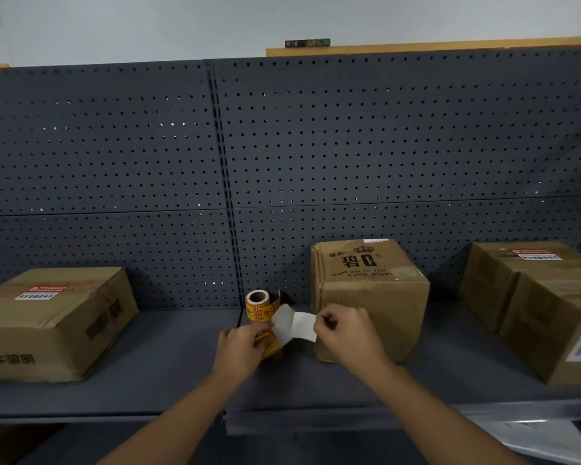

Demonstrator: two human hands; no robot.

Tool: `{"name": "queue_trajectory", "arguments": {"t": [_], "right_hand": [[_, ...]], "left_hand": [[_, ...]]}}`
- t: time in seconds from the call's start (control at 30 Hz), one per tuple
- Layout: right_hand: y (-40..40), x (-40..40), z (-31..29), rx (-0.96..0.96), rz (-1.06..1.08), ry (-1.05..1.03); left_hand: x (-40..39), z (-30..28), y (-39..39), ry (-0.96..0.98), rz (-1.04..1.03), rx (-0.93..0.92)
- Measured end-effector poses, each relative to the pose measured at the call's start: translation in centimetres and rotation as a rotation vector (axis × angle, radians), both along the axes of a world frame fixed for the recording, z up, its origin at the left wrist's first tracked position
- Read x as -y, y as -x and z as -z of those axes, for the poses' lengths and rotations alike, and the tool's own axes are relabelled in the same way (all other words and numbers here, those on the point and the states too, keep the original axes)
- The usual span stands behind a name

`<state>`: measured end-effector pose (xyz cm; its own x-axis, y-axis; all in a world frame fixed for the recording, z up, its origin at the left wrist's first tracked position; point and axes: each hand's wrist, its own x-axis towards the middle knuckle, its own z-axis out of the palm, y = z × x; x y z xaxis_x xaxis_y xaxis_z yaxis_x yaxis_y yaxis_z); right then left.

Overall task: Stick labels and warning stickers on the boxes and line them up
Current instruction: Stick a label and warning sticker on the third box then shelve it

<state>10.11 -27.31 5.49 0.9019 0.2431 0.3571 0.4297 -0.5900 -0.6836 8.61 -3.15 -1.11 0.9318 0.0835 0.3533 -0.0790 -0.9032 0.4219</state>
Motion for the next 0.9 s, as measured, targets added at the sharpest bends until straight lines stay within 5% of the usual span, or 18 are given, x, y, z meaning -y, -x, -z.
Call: {"name": "queue_trajectory", "arguments": {"t": [0.7,0.9], "right_hand": [[0.5,2.0,-4.3,-0.018,0.048,-0.123],[0.5,2.6,-5.5,-0.008,0.09,-0.185]], "left_hand": [[0.3,-0.8,0.4,0.008,0.089,-0.074],[1.8,-3.1,0.9,0.217,0.103,0.054]]}}
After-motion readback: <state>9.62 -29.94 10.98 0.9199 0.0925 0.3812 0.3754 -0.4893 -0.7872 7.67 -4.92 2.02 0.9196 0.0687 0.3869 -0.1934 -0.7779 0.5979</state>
